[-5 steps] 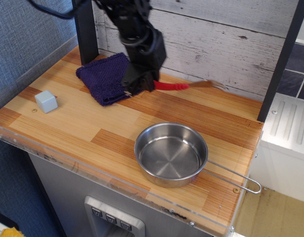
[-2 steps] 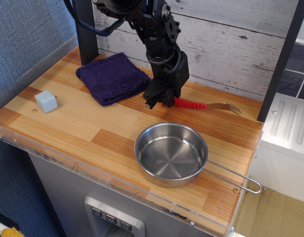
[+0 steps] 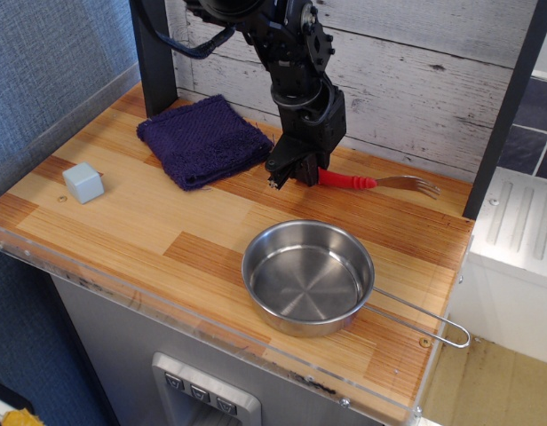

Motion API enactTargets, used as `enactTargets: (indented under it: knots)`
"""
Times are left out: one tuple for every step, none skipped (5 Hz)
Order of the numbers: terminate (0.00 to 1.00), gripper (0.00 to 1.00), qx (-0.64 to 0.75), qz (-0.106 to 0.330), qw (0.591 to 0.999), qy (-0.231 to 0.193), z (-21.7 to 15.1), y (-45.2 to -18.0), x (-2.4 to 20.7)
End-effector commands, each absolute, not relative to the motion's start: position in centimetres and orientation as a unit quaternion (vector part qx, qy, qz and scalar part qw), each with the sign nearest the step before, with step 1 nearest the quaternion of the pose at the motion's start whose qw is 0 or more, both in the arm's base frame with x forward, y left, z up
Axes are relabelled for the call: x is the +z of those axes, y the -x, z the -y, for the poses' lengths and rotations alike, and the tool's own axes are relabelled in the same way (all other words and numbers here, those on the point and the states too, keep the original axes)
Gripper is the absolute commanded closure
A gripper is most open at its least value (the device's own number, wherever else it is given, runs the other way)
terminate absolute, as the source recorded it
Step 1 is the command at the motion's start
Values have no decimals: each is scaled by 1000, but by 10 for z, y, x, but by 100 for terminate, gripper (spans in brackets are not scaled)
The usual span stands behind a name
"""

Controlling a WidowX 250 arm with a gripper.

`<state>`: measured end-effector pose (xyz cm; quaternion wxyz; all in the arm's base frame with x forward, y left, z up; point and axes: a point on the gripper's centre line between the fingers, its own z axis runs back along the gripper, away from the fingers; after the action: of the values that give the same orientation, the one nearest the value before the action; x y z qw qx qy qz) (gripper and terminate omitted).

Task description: PICK UP THE SPOON AND PUT NEAR THE VIOLET TOWEL

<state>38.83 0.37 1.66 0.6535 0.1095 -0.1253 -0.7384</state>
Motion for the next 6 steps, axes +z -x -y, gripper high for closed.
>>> enactTargets:
  knots:
    - [0,0,-717,122,674,-126,-5,-383,22]
    - [0,0,-713,124,679,-127,-6,-382,23]
    - [0,0,-703,140,687,-125,-7,-382,29]
    - [0,0,-689,148,696,-136,-12,-382,40]
    - [0,0,-675,159,706,-144,-18,-379,54]
    - [0,0,-661,173,715,-149,-23,-373,75]
